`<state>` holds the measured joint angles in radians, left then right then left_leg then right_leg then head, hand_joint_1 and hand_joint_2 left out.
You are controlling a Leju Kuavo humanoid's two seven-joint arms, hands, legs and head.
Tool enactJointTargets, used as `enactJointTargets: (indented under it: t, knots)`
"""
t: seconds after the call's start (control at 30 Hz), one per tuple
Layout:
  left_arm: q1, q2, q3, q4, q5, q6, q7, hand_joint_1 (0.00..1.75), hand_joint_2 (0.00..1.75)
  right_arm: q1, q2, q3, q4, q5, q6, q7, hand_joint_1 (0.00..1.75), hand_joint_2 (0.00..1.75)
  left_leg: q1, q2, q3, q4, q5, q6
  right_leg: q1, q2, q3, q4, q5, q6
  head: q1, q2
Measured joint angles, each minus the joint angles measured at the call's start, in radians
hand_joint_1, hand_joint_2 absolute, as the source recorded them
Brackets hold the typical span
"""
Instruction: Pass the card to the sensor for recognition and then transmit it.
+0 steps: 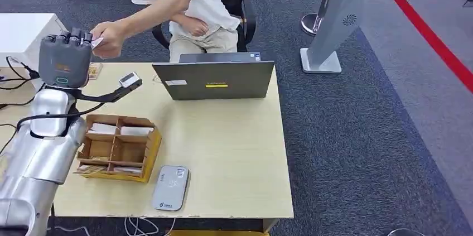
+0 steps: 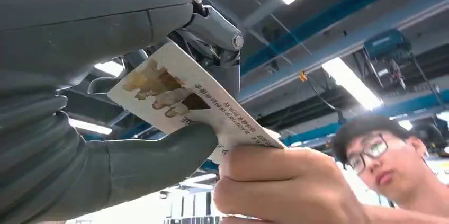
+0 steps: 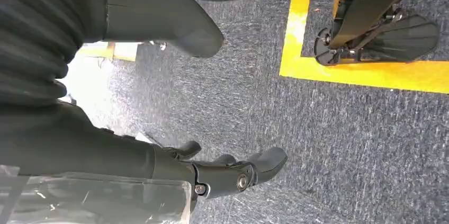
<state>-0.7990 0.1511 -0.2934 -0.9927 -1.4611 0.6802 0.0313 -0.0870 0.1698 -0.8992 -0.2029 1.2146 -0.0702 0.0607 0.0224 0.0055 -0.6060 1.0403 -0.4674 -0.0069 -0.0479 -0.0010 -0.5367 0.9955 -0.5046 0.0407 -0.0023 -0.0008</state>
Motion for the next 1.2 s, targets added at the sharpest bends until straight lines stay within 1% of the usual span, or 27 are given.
enactJointTargets:
  t: [0.17,0.23,0.5,0.63,0.73,0.83,0.87,0.93,1.03,1.13,1.2]
  knots:
    - [-0.001,-0.005,0.001,0.017,0.020,-0.003,-0.003,0.00,1.75,0.000,0.000,0.003,0.002,0.000,0.000,-0.002,0.00,1.75,0.000,0.000,-0.002,0.000,0.000,0.000,0.000,0.001,-0.002,0.000,0.000,0.000,0.000,0.000]
    - [-0.001,-0.005,0.001,0.018,0.035,-0.008,-0.013,0.00,1.75,0.000,0.000,0.003,0.003,0.000,0.000,-0.002,0.00,1.75,0.000,0.000,-0.002,0.000,0.000,0.000,0.000,0.000,-0.002,0.000,0.000,0.000,0.000,0.000]
    - [-0.005,-0.006,0.001,0.016,0.050,-0.010,-0.025,0.00,1.75,0.000,0.000,0.004,0.003,0.000,-0.001,-0.003,0.00,1.75,0.000,0.000,-0.002,0.000,0.000,0.000,0.000,0.000,-0.002,0.000,0.000,0.000,0.000,0.000]
    - [0.023,-0.011,0.001,-0.024,0.079,-0.010,-0.037,0.00,1.75,0.001,0.000,0.004,0.003,-0.011,-0.006,-0.006,0.00,1.75,0.000,0.000,-0.002,0.000,0.000,0.000,0.000,0.000,-0.001,0.000,0.000,0.000,-0.001,0.000]
    - [0.087,-0.016,0.001,-0.119,0.124,-0.008,-0.047,0.00,1.75,0.002,0.000,0.004,0.003,-0.026,-0.019,-0.012,0.00,1.75,-0.001,0.000,-0.002,0.000,0.000,0.000,0.000,0.000,-0.001,0.000,0.000,0.000,0.000,0.000]
    - [0.198,-0.021,0.001,-0.262,0.162,-0.011,-0.055,0.00,1.75,0.007,0.001,0.001,0.004,-0.047,-0.032,-0.019,0.00,1.75,-0.001,0.000,-0.002,0.000,-0.001,0.000,-0.001,0.001,-0.001,0.000,0.000,0.001,0.001,0.000]
    - [0.238,-0.021,0.001,-0.305,0.173,-0.021,-0.055,0.00,1.75,0.007,0.002,-0.001,0.004,-0.055,-0.036,-0.020,0.00,1.75,-0.001,0.001,-0.002,0.000,-0.001,0.001,-0.001,0.001,-0.002,0.000,-0.001,0.001,0.001,0.000]
    - [0.300,-0.019,0.001,-0.395,0.188,-0.069,-0.053,0.00,1.75,0.008,0.002,-0.011,0.004,-0.072,-0.043,-0.023,0.00,1.75,-0.001,0.001,-0.002,0.000,-0.002,0.001,-0.001,0.001,-0.002,0.000,-0.001,0.000,0.001,0.000]
    - [0.417,0.003,0.001,-0.530,0.224,-0.146,-0.050,0.00,1.75,0.011,0.003,-0.029,0.004,-0.097,-0.055,-0.024,0.00,1.75,-0.001,0.001,-0.001,-0.001,-0.002,0.000,0.000,0.001,-0.002,0.000,-0.002,0.000,0.000,0.000]
    - [0.504,0.025,0.001,-0.624,0.247,-0.215,-0.044,0.00,1.75,0.016,0.003,-0.048,0.003,-0.108,-0.053,-0.030,0.00,1.75,0.000,0.000,-0.002,-0.001,-0.002,0.000,0.000,0.000,-0.002,0.000,-0.002,0.000,0.000,0.000]
    - [0.548,0.043,0.001,-0.669,0.273,-0.265,-0.039,0.00,1.75,0.018,0.002,-0.057,0.002,-0.117,-0.044,-0.037,0.00,1.75,0.000,0.001,-0.001,-0.001,-0.002,0.000,0.000,0.000,-0.002,0.000,-0.002,0.000,0.000,0.000]
